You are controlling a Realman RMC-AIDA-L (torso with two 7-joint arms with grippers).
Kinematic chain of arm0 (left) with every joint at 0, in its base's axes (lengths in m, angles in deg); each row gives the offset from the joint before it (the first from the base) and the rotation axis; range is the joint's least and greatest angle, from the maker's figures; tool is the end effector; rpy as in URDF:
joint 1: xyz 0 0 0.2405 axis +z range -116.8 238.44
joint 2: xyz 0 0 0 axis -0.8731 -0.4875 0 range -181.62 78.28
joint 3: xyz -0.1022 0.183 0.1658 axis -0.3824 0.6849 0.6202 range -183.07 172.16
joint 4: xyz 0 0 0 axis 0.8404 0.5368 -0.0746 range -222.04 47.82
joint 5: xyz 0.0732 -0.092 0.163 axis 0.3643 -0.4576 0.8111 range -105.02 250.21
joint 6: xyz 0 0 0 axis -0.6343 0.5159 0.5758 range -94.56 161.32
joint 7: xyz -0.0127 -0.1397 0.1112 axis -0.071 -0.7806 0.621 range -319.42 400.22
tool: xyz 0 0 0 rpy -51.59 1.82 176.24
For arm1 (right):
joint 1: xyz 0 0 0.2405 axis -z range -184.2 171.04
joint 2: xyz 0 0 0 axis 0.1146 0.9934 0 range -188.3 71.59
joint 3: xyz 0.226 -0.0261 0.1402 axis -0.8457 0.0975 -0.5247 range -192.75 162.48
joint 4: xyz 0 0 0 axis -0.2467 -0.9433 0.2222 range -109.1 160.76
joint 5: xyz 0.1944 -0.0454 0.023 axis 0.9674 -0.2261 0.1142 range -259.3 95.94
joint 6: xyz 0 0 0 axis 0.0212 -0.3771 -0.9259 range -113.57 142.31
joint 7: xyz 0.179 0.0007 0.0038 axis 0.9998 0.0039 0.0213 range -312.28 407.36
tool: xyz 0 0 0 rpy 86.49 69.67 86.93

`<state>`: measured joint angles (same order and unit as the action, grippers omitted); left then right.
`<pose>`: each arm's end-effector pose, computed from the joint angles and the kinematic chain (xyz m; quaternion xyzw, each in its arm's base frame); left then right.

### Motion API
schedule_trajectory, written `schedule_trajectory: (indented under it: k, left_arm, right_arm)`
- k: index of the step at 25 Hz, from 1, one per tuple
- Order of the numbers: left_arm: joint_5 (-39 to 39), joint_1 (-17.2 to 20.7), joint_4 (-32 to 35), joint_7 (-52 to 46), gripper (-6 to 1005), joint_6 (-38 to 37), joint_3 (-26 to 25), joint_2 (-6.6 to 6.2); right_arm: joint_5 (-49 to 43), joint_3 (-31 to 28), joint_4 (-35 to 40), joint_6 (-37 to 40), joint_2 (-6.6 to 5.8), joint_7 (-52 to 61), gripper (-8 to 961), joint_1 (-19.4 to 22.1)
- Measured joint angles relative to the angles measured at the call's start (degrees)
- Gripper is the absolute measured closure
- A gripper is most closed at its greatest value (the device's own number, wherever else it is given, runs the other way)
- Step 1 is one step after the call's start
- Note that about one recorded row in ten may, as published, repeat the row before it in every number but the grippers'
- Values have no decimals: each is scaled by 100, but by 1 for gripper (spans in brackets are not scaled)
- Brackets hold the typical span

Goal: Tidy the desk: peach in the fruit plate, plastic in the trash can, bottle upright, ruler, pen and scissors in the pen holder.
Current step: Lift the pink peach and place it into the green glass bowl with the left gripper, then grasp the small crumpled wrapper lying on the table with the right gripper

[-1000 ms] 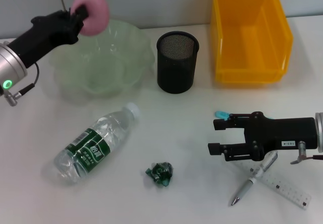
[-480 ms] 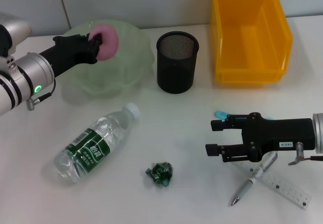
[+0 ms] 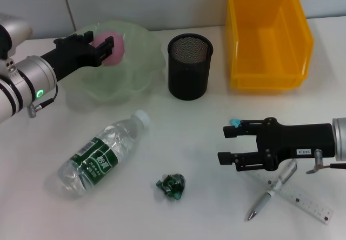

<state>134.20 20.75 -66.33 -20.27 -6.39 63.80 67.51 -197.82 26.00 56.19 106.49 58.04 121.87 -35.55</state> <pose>-0.2387 0.4565 -0.0639 -0.8455 -0.2784 -0.2343 0.3908 0.2716 0.3114 -0.0448 -0.9453 0.2182 0.2287 0.0809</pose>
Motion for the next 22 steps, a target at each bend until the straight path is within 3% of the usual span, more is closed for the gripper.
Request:
schedule_trajectory:
  k: [14,19,22]
  left_arm:
    - [1,1,-5,-35,246,-149,0,-1]
    - [43,124,46,-474,208,-1068,0,-69]
    - [309,368,271,-1104,208,-2425,22,-160]
  right_arm:
    - [-50,-1,-5,-39,4,-11,206,-35]
    - [-35,-42,1,-46,6,-13,206,-7]
    - [-21,-75,8,-32,3,20,206,7]
